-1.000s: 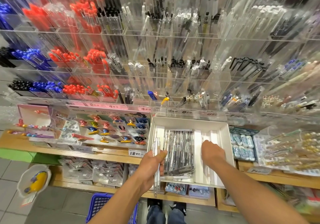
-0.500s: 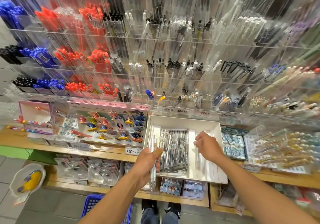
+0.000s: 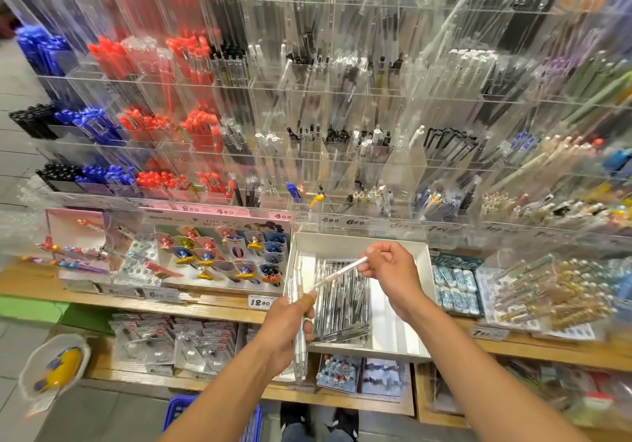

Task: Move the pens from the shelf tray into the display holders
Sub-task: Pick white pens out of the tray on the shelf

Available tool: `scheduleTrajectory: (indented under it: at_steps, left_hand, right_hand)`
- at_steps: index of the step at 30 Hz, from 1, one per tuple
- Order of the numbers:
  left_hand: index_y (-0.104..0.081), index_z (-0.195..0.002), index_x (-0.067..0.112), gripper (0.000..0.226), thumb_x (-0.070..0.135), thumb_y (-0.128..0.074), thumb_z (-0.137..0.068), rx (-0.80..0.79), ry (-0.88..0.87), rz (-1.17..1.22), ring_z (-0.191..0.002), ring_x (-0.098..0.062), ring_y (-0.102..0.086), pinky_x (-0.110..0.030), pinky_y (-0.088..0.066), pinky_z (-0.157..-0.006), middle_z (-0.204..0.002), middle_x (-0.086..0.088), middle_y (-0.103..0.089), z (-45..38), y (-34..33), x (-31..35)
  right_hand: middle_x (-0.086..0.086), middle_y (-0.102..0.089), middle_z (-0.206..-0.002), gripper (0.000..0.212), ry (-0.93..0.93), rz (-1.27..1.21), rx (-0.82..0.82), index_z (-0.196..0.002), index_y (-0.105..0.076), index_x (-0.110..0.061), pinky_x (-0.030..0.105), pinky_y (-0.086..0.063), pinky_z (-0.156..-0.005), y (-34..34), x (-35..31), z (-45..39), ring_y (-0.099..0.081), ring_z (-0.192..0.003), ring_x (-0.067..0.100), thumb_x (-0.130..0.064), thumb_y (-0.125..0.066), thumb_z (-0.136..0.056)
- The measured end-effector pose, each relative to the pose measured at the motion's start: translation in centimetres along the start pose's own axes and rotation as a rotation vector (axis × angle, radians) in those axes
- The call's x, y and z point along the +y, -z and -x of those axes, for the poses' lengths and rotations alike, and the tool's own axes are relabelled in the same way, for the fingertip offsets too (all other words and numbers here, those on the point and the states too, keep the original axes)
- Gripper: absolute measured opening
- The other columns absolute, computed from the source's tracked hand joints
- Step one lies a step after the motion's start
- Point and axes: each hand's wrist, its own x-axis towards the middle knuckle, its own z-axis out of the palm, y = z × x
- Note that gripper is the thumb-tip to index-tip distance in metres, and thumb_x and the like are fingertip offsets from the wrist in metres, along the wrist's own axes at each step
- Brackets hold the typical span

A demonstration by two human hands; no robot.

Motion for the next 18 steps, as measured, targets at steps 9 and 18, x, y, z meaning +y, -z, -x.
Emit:
scheduleTrajectory:
  at_steps: [9, 18]
  left_hand:
    - [-0.063, -0.1, 0.004, 0.024, 0.025, -0.07, -0.09, 0.043, 0.034, 0.154, -0.046, -0.01, -0.043, -0.026, -0.04, -0.039, -0.081, -0.005, -0.06, 0.4, -0.6, 0.7]
    - [-0.059, -0.095, 0.008, 0.023, 0.026, -0.072, -0.089, 0.066, 0.08, 0.224, -0.036, -0.012, -0.037, -0.024, -0.036, -0.033, -0.053, -0.001, -0.042, 0.4, 0.6, 0.8]
  right_hand:
    - [0.022, -0.062, -0.109, 0.026, -0.281, -0.182, -0.237, -0.113, -0.055, -0.001, 0.029, -0.057, -0.075, -1.9, 3.1, 6.0, -0.07, -0.081, 0.024, 0.007, -0.057, -0.088]
    - [0.024, -0.058, -0.113, 0.039, -0.298, -0.099, -0.463, -0.114, -0.055, -0.002, 0.031, -0.057, -0.074, -3.1, 3.8, 8.0, -0.07, -0.081, 0.028, 0.013, -0.064, -0.079]
